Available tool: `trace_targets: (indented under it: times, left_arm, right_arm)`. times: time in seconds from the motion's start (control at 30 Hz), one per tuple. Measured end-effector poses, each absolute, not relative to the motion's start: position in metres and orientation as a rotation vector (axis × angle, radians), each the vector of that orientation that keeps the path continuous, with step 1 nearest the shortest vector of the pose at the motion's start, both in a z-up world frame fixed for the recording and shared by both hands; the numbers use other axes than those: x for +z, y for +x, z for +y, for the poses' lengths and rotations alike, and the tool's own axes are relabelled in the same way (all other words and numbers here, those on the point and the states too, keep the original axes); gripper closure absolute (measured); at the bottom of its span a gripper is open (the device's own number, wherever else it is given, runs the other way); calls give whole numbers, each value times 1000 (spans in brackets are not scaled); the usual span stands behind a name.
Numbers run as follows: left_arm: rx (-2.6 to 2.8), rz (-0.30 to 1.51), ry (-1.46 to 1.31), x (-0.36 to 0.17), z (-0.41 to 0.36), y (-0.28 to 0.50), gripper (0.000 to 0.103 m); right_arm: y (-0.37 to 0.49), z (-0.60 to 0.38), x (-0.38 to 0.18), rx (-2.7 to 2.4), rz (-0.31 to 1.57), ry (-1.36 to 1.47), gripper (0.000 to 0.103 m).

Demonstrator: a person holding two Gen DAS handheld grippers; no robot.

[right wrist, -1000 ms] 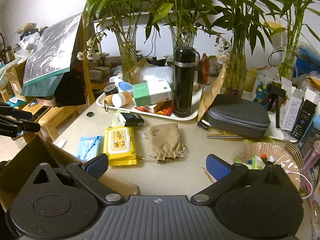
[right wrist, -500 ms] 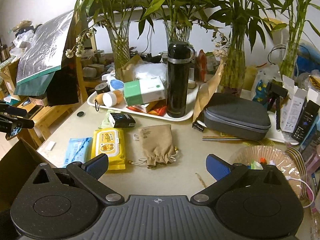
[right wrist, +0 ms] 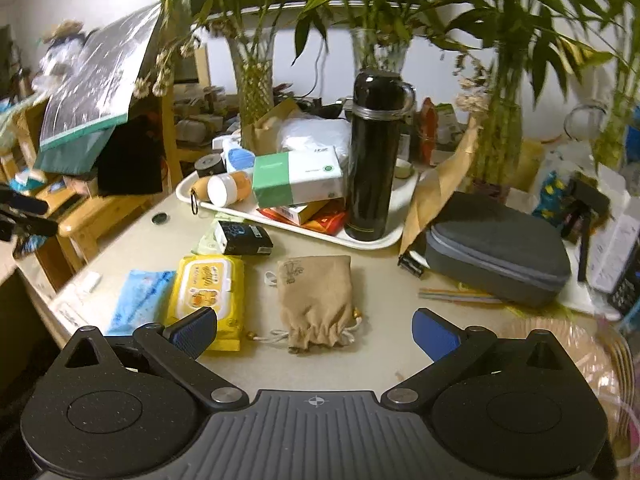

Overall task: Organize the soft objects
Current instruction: 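Lower the right tool onto the beige drawstring pouch and close on it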

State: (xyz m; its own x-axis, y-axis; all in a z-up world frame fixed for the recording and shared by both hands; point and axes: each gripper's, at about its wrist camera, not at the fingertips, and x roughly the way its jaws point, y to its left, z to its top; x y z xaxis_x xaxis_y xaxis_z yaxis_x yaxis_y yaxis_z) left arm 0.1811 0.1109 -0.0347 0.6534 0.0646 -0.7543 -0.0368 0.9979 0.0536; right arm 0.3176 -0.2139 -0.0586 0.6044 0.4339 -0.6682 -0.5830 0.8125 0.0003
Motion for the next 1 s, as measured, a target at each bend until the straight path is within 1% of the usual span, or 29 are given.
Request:
trace_targets:
  times: [0.37, 0.7, 0.87, 0.9, 0.93, 0.97, 1.0]
  left_arm:
    - [94, 877, -36, -54, 133, 178, 46]
    - [109, 906, -75, -71, 145, 180, 46]
    - [127, 909, -77, -72, 149, 182, 46]
    - [128, 909, -78, -72, 149, 182, 46]
    - [129, 909, -77, -72, 149, 182, 46]
    - [131, 909, -75, -72, 148, 182, 46]
    - [133, 908, -72, -72, 148, 182, 46]
  right_arm:
    - [374, -185, -118, 628, 763, -288, 0]
    - [403, -165, -171, 614, 808, -288, 1]
    - [404, -154, -188, 635, 820, -337, 20]
    - [403, -153, -190, 640, 821, -349, 27]
    - [403, -151, -193, 644, 822, -361, 39]
    - [402, -150, -194, 645, 824, -369, 43]
    - [400, -149, -194, 644, 823, -370, 52]
